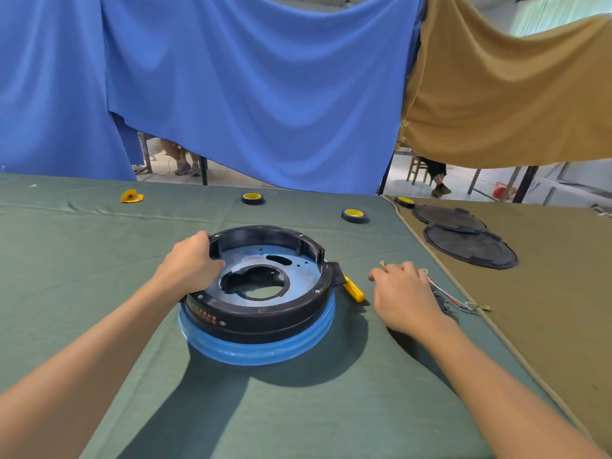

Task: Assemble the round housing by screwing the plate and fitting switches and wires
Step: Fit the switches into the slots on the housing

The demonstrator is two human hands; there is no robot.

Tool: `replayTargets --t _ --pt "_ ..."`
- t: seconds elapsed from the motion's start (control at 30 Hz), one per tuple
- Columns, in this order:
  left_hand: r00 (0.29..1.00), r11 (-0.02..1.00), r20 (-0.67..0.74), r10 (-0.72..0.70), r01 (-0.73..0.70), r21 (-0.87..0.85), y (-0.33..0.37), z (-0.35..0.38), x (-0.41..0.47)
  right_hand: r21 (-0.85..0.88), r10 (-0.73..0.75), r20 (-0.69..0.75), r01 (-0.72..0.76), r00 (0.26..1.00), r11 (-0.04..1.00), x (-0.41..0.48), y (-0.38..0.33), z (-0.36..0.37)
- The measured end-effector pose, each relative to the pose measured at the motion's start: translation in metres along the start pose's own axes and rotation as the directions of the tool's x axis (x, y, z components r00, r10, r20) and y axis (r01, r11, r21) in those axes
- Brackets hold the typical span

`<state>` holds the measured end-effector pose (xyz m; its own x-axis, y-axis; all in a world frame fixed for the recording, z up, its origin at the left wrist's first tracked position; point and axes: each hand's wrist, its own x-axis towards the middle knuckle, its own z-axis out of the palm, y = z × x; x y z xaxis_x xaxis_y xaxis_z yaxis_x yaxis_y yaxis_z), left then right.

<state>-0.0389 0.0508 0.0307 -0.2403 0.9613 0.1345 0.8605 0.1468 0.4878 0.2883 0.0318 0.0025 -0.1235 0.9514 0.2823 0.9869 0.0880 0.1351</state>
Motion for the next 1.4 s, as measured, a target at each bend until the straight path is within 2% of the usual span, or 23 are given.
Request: replayTargets --t 0.07,0.13,0.33,0.6,0.67,0.77,0.8,0.93,1.0,1.1,1.17,1.23,1.33,1.4 --pt "1.000 1.000 0.000 -0.002 0.002 -0.007 0.000 0.000 0.000 -0.063 -0.033 0.056 0.037 0.998 0.997 -0.004 0.001 0.000" --pt "1.000 1.000 -0.007 0.000 0.000 -0.018 0.000 -0.001 -0.001 -0.086 -0.060 0.048 0.064 0.997 0.994 -0.006 0.000 -0.001" --pt "1.000 0.998 -0.020 -0.006 0.005 -0.063 -0.001 -0.001 -0.003 -0.123 -0.048 0.085 0.058 0.995 0.991 -0.001 -0.001 -0.006" --pt "0.999 0.992 -0.050 -0.010 0.004 -0.125 -0.003 -0.001 -0.004 0.013 -0.087 0.037 0.087 0.996 0.996 0.004 -0.003 -0.013" --pt "0.999 0.991 -0.049 -0.021 0.015 -0.134 -0.003 -0.001 -0.005 0.098 -0.119 -0.020 0.121 0.993 0.988 0.006 -0.005 -0.013" --pt "0.998 0.988 -0.043 -0.036 0.029 -0.148 -0.002 -0.001 -0.006 0.439 -0.082 -0.123 0.128 0.989 0.889 0.007 -0.013 -0.014" --pt "0.998 0.988 -0.041 -0.038 0.031 -0.152 -0.002 -0.001 -0.007 0.504 -0.062 -0.124 0.116 0.990 0.856 0.006 -0.014 -0.014" --pt "0.998 0.987 -0.048 -0.038 0.030 -0.157 -0.001 -0.002 -0.009 0.534 0.061 0.026 -0.066 0.998 0.843 0.004 -0.011 -0.008" --pt "0.998 0.987 -0.055 -0.035 0.025 -0.160 0.000 -0.002 -0.010 0.588 0.144 0.056 -0.150 0.988 0.795 0.003 -0.009 -0.009" --pt "0.998 0.986 -0.060 -0.034 0.024 -0.162 0.001 -0.002 -0.011 0.653 0.197 0.069 -0.193 0.978 0.732 0.002 -0.009 -0.015" --pt "0.997 0.985 -0.066 -0.034 0.023 -0.169 0.001 -0.002 -0.012 0.732 0.248 0.013 -0.178 0.969 0.658 0.001 -0.011 -0.023" --pt "0.997 0.984 -0.069 -0.039 0.026 -0.178 0.001 -0.002 -0.012 0.833 0.274 -0.037 -0.122 0.961 0.540 0.001 -0.016 -0.034" --pt "0.996 0.979 -0.068 -0.051 0.037 -0.199 0.001 -0.002 -0.012 0.921 0.188 -0.071 -0.007 0.980 0.390 0.000 -0.033 -0.054" --pt "0.996 0.975 -0.066 -0.056 0.040 -0.219 0.000 -0.002 -0.013 0.934 0.122 -0.118 0.068 0.986 0.352 -0.001 -0.044 -0.064"
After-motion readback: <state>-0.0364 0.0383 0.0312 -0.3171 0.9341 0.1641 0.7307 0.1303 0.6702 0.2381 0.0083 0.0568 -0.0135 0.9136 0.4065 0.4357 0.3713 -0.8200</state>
